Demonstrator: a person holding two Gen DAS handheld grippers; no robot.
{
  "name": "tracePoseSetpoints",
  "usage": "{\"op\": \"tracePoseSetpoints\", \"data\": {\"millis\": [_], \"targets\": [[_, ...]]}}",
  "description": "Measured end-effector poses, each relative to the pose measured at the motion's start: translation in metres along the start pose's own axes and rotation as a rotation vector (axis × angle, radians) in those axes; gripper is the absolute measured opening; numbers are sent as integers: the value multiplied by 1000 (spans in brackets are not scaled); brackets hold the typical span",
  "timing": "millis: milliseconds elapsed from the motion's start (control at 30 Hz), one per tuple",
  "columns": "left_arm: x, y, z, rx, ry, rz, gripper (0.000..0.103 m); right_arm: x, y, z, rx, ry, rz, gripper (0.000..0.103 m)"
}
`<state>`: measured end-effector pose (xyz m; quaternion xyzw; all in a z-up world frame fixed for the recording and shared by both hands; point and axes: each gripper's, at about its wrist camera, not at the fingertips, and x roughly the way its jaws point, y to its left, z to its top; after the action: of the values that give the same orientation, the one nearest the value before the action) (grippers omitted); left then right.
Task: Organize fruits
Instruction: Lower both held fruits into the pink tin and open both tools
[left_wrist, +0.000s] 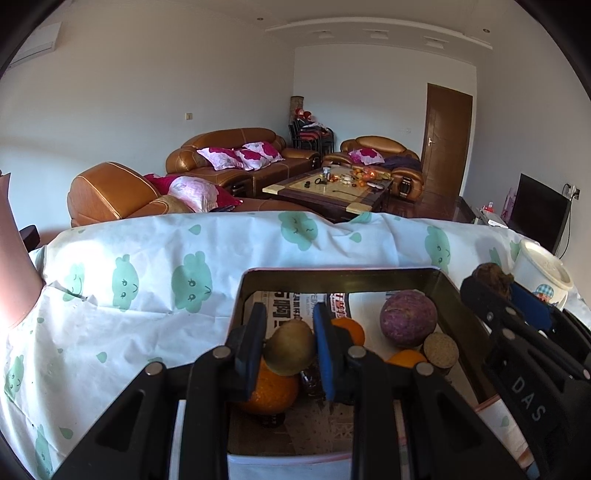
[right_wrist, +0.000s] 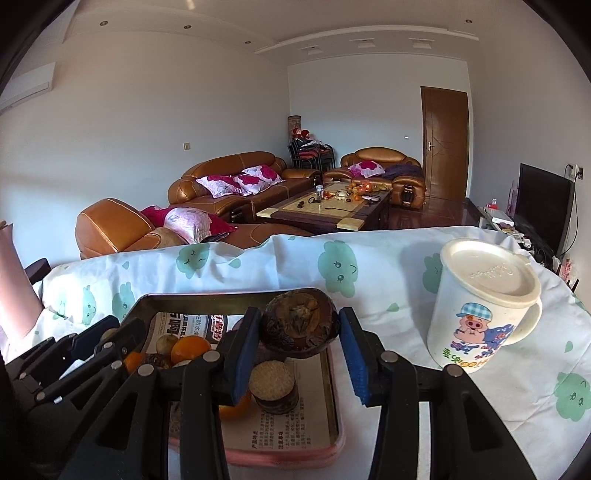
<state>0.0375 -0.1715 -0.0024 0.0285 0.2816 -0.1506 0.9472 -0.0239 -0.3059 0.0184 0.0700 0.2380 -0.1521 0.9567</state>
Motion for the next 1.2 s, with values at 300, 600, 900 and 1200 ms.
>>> {"op": "tracePoseSetpoints", "data": {"millis": [300,600,900,1200], "targets": [[7,-4,3,26,8,28,27,2,11,2,-52,-13,43,46],[15,-9,3,40,36,64,27,14,14,0,-88,40,73,46],[21,-9,1,39,64,52,27,26,12,-1,-73,99,128,46],[28,-7,1,32,107,49,27,38,9,-4,-55,176,204,46]]}}
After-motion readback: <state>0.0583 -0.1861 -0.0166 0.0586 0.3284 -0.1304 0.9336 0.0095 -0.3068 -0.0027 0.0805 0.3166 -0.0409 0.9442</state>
